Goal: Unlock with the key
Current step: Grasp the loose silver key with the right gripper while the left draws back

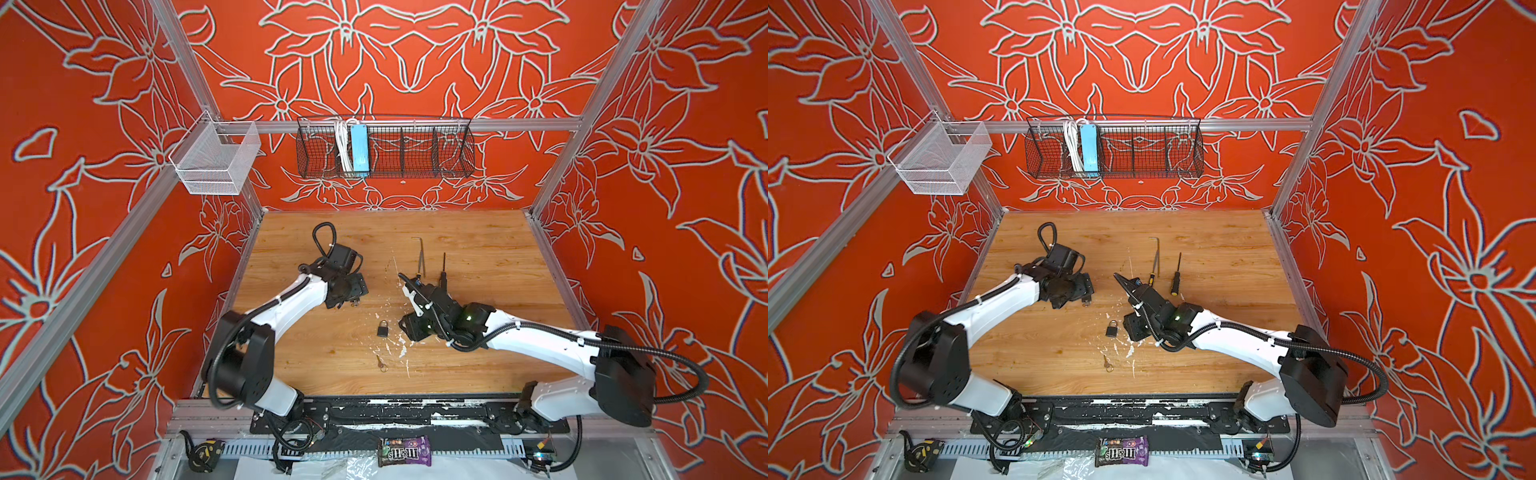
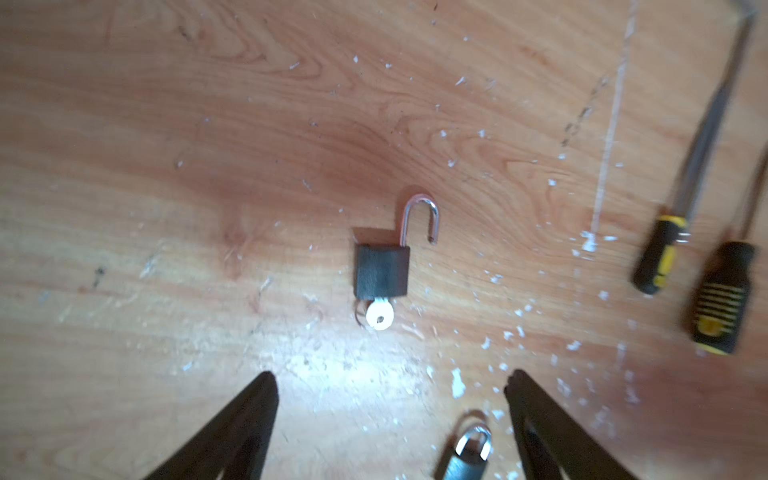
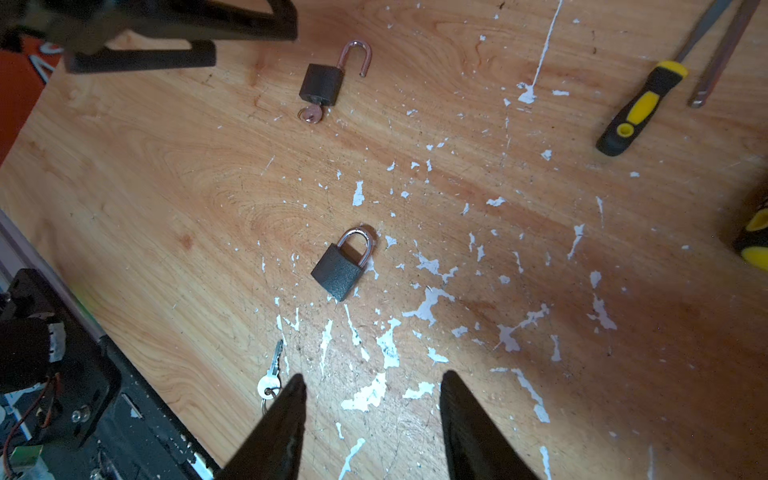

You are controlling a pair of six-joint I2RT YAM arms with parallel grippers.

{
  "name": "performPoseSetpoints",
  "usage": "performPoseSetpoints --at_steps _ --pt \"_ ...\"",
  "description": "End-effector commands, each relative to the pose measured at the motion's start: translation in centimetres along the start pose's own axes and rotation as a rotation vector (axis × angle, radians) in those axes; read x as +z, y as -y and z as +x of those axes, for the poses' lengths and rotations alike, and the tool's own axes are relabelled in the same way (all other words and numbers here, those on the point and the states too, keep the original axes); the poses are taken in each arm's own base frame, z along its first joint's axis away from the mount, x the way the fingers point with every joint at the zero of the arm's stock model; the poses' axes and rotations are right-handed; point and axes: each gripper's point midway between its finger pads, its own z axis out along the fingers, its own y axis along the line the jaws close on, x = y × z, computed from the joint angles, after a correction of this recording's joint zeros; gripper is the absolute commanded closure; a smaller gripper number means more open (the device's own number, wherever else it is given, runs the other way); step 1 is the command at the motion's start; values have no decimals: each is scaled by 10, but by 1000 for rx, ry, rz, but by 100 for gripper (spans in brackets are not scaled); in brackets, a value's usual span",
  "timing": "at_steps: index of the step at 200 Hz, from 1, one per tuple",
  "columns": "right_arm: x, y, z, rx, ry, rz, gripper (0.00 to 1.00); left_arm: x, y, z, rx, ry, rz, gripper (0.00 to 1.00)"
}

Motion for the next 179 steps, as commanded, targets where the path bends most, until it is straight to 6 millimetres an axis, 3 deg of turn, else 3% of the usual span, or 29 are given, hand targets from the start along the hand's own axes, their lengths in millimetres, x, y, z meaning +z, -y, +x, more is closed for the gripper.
performPoseSetpoints --at_steps 1,10,53,123,179 --pt "0 -3 10 -7 -58 35 48 -15 2 10 -48 17 87 4" --pt "1 -6 16 -19 -72 43 48 -22 0 14 -50 24 109 0" --pt "4 -26 41 -52 -121 97 48 -54 -10 36 -53 41 191 2" --pt "39 -68 82 -56 -215 76 48 -86 -44 67 -117 89 218 2" --pt "53 -71 93 -39 -254 99 55 -103 -56 75 -169 144 260 2"
